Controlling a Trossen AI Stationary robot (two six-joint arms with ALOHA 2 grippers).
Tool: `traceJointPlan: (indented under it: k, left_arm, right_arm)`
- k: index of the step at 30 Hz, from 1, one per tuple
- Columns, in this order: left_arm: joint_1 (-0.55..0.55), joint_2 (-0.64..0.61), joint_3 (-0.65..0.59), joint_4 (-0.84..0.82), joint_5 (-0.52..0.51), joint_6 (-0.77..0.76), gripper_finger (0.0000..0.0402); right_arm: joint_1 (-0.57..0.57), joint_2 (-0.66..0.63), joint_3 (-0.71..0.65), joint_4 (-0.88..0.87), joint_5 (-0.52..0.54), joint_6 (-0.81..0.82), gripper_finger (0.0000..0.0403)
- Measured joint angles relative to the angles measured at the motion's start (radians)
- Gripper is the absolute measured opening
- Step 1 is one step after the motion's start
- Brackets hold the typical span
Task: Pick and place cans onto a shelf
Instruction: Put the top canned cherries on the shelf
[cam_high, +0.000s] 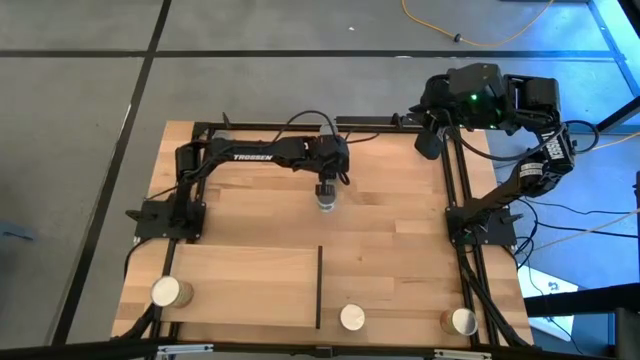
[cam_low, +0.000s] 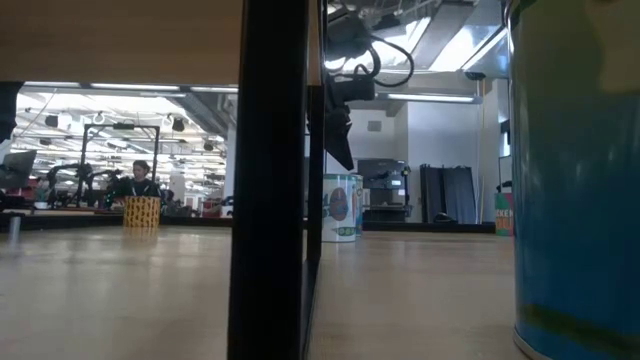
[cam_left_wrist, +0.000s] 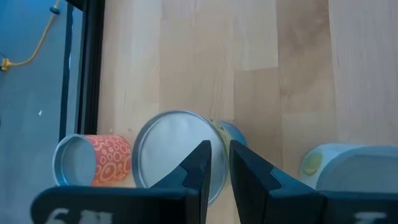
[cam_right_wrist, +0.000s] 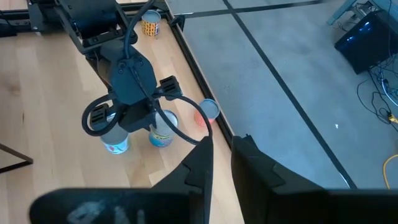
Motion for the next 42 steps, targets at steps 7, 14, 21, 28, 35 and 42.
traceJointPlan:
  k: [7,14,21,28,35,42]
  left_arm:
    - [0.015,0.0,0.0,-0.001,0.045,-0.028,0.005]
    - [0.019,0.0,0.0,-0.005,0.074,-0.03,0.005]
    - [0.021,0.029,0.0,-0.012,0.067,-0.031,0.005]
    - [0.02,0.036,0.002,0.0,0.033,-0.057,0.005]
    - [0.018,0.037,0.002,-0.005,-0.015,-0.062,0.0007]
    - [0.012,0.03,0.0,-0.012,-0.016,-0.082,0.0002]
  right_arm:
    - [0.0,0.0,0.0,0.0,0.001,0.0,0.0059]
    - [0.0,0.0,0.0,0.0,0.001,0.0,0.0059]
    - [0.0,0.0,0.0,0.0,0.0,-0.001,0.0059]
    - [0.0,0.0,0.0,0.0,0.0,0.0,0.0059]
    - [0.0,0.0,0.0,0.0,0.0,-0.001,0.0059]
    - [0.0,0.0,0.0,0.0,0.0,0.0,0.0059]
